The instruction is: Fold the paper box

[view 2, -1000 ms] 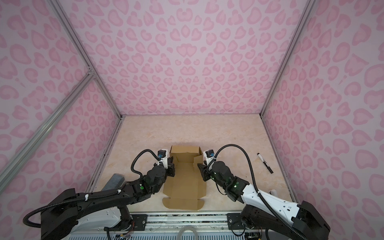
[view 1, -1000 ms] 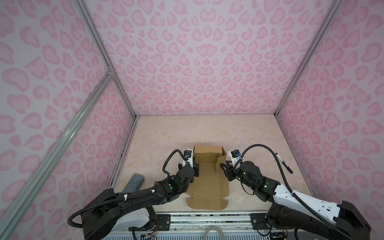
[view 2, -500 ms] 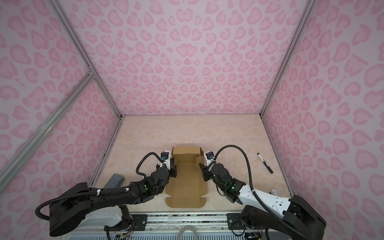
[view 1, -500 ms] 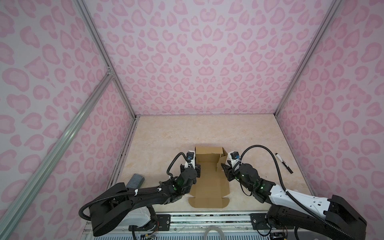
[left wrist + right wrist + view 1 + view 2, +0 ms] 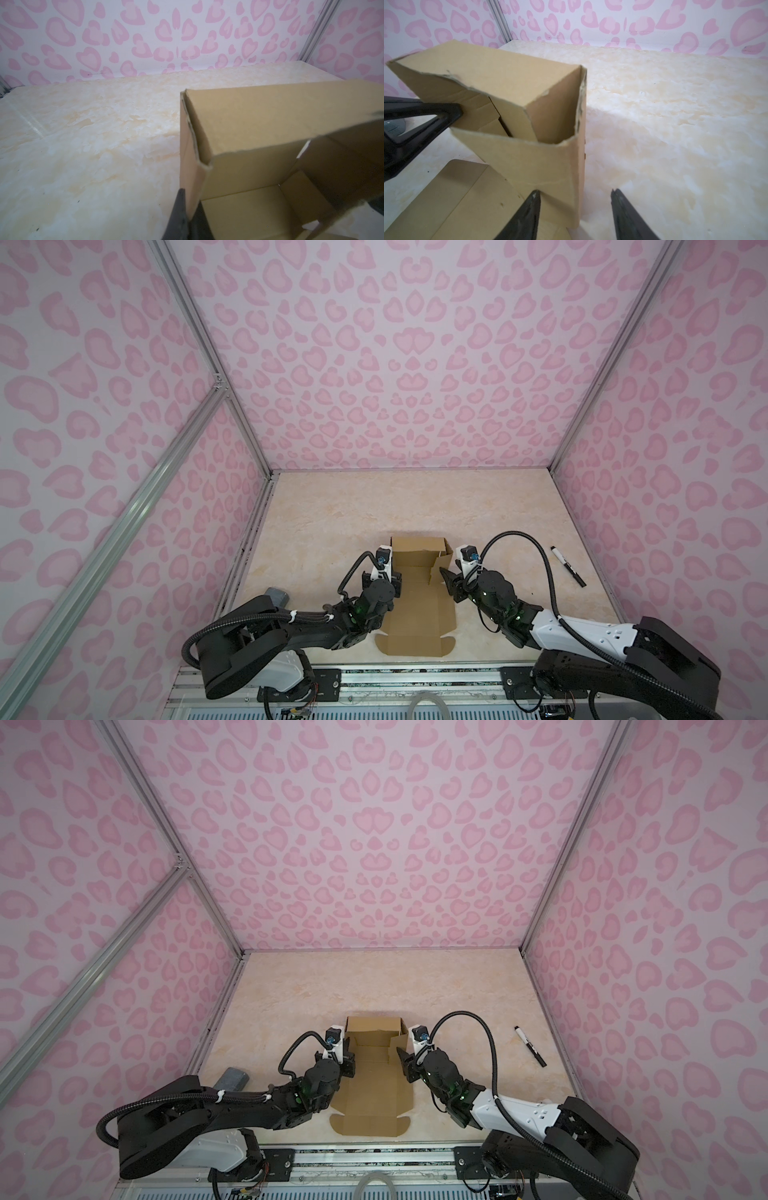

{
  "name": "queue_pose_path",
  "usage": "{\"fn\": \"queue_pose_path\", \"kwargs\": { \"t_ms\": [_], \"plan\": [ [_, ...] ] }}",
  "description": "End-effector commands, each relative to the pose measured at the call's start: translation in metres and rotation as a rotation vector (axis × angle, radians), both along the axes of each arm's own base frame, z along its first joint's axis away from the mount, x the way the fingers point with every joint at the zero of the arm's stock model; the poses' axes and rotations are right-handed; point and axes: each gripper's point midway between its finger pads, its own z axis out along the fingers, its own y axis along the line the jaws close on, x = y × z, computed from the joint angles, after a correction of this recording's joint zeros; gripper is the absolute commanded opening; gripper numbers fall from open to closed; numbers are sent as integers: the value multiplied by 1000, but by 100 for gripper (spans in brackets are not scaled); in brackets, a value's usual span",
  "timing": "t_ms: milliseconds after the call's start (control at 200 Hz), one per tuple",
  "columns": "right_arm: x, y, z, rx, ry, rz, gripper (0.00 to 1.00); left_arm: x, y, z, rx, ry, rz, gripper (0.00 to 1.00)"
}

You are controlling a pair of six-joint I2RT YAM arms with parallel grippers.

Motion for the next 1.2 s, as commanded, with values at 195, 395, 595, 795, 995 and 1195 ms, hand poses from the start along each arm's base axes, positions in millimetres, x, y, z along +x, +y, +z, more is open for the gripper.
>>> {"fn": "queue_pose_path", "kwargs": {
  "t_ms": [195, 395, 595, 795, 995, 1195],
  "plan": [
    [8, 0, -2, -2, -57, -20, 58, -2, 0, 7, -69, -52, -14, 4],
    [12, 0, -6, 3, -86, -31, 60, -3, 1, 5, -73, -56, -17, 4],
    [5, 4, -5, 55, -121, 13, 59, -2, 1, 3, -62, -55, -11, 4],
    [5, -2, -7, 52, -127, -10, 60, 0, 0, 1, -49, -50, -3, 4],
    [7, -14, -6, 55, -162, -67, 66, 1, 0, 0, -45, -50, -1, 4],
    [8, -6, -13, 59, -150, -38, 68, 0, -2, 1, -46, -52, -9, 4]
  ]
}}
